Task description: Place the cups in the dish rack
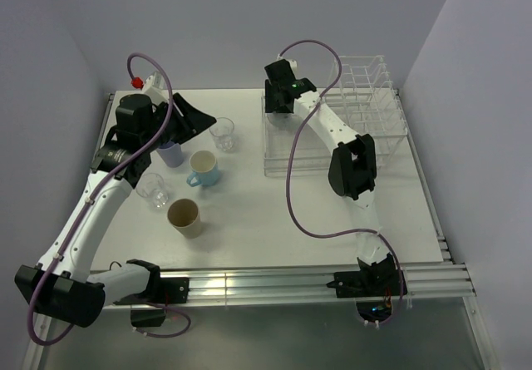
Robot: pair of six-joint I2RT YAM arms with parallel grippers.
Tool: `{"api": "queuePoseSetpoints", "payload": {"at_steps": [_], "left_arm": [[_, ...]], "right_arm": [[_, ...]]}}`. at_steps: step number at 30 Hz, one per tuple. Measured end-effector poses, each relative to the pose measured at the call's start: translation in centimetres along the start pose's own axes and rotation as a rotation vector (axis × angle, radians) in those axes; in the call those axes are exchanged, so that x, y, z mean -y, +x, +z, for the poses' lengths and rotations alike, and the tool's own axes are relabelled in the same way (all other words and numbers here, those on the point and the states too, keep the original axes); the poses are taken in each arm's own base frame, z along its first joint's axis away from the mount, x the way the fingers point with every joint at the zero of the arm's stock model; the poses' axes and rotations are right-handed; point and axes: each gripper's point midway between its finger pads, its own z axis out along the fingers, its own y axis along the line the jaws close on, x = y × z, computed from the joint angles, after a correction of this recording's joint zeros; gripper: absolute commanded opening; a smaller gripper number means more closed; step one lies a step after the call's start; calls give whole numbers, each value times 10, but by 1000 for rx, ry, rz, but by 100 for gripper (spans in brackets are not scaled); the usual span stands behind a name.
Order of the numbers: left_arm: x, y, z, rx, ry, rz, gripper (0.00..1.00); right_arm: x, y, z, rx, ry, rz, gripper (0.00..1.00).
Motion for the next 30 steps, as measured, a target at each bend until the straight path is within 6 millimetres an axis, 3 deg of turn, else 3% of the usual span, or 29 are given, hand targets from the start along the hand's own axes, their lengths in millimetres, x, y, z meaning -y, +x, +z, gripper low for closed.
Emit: {"api": "queuePoseSetpoints", "payload": {"at_steps": [2,5,7,21,26,30], "left_arm": [[0,0,0,0,0,0,48],[0,0,0,-1,-1,0,48],[-1,0,1,-2,-2,-1,48],[-15,0,12,4,-57,-3,48],[-45,-3,30,23,-186,-18,46],[-75,-11,51,38,-329,-25,45]], "right_arm": [[0,0,0,0,0,0,73],[0,0,0,1,0,0,76],[0,0,0,1,1,-1,87],[-3,-11,-5,35,-6,-3,89],[3,-28,-29,80,2,14,89],[15,-45,-71,135,0,45,89]]}}
